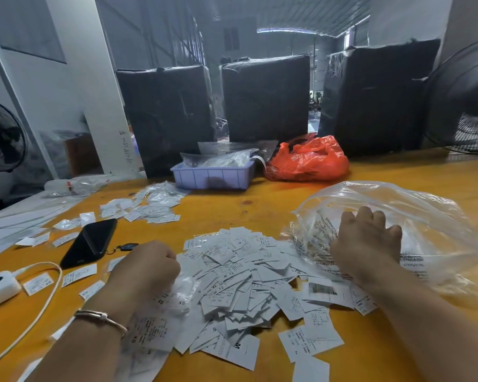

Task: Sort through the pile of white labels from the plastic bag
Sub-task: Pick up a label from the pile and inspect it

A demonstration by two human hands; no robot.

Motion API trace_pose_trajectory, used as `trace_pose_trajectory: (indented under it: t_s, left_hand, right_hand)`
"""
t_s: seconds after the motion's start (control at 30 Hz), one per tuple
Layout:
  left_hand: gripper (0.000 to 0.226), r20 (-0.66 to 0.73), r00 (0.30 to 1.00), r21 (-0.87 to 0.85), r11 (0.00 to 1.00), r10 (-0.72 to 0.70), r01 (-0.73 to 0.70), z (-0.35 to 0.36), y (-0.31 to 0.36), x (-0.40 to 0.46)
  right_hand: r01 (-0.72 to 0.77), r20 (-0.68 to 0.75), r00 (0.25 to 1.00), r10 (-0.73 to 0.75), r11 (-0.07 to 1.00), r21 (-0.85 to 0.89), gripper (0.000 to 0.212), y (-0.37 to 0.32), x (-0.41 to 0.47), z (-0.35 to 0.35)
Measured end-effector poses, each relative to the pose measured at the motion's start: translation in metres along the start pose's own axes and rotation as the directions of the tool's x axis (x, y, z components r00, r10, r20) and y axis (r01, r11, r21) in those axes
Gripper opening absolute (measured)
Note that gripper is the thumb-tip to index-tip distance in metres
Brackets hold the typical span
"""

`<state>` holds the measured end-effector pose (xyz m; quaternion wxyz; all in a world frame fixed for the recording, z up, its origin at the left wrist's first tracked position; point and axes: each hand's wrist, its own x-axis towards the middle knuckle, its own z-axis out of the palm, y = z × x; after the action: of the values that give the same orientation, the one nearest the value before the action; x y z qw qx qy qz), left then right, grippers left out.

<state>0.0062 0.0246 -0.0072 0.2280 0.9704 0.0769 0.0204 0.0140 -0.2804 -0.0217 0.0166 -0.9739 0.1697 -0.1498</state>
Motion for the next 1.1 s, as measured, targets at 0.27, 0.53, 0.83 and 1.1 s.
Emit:
trace_pose_trajectory:
  t_s: [0.27,0.53,0.83,1.1]
  left_hand:
    - [0.028,-0.031,0.999,0.027,1.000,0.010,-0.009,0.005,0.003,0.004]
    - [0.038,-0.099,0.973,-0.179,0.958,0.210,-0.225,0.017,0.016,-0.006]
    - [0.039,-0.074,0.923,-0.202,0.900,0.378,-0.385,0.032,0.026,-0.014]
    - [0.040,-0.070,0.915,-0.209,0.891,0.396,-0.402,0.034,0.024,-0.012]
  right_hand:
    - [0.042,0.033,0.999,-0.041,0.999,-0.032,0.014,0.006,0.001,0.006]
    - [0.036,0.009,0.999,-0.036,0.999,-0.015,0.027,0.010,0.006,0.015]
    - [0.026,-0.068,0.997,-0.022,0.999,0.047,0.018,0.012,0.012,0.015]
    - [0.071,-0.281,0.960,-0.012,0.977,0.200,0.022,0.010,0.010,0.019]
